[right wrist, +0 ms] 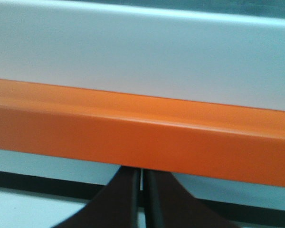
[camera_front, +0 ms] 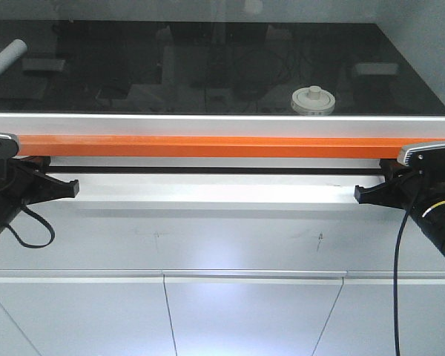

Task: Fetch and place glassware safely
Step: 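Lift the sash upward with both grippers to open the hood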

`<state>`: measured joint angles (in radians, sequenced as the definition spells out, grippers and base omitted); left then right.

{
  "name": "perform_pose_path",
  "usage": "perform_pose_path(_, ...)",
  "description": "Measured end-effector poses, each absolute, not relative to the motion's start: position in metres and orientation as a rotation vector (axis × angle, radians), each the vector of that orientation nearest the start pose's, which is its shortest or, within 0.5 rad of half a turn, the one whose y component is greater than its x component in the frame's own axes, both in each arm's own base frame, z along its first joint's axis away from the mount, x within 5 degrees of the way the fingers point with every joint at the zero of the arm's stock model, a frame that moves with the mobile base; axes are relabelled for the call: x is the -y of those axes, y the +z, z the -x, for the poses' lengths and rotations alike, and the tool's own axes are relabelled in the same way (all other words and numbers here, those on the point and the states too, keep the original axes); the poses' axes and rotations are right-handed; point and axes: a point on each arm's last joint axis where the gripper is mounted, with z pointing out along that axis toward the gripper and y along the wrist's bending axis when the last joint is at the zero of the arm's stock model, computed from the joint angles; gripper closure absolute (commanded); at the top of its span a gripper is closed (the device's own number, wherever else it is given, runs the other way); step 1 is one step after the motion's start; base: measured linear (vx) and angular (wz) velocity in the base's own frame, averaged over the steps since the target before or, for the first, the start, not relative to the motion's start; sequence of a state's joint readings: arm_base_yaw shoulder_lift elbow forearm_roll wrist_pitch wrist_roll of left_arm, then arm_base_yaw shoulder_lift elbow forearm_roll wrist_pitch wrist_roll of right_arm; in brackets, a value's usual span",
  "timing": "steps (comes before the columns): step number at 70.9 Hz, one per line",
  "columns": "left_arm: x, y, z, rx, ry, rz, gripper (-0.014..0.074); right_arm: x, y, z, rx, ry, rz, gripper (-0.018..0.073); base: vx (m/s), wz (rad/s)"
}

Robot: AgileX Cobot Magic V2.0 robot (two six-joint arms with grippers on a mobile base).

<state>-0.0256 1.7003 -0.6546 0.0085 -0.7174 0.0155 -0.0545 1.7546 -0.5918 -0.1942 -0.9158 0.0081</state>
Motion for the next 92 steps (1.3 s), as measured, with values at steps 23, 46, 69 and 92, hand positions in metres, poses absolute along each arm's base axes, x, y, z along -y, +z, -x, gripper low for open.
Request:
perform_pose_path(23,0.009,0.205,-0.322,-1.774,-0.008,-0.048,0.0603,0.004,0.189,-0.315,-1.697,-0.003,0.169,0.056,0.0,0.0)
perform_pose_path(46,0.009,0.241,-0.314,-1.639,-0.008,-0.045,0.0603,0.003,0.222,-0.313,-1.554,-0.01,0.167,0.056,0.0,0.0)
perform_pose_path(69,0.008,0.284,-0.301,-1.448,-0.007,-0.042,0.0603,0.002,0.26,-0.302,-1.389,-0.018,0.167,0.056,0.0,0.0)
perform_pose_path(92,0.008,0.325,-0.287,-1.281,-0.007,-0.038,0.0603,0.002,0.279,-0.292,-1.355,-0.03,0.167,0.056,0.0,0.0)
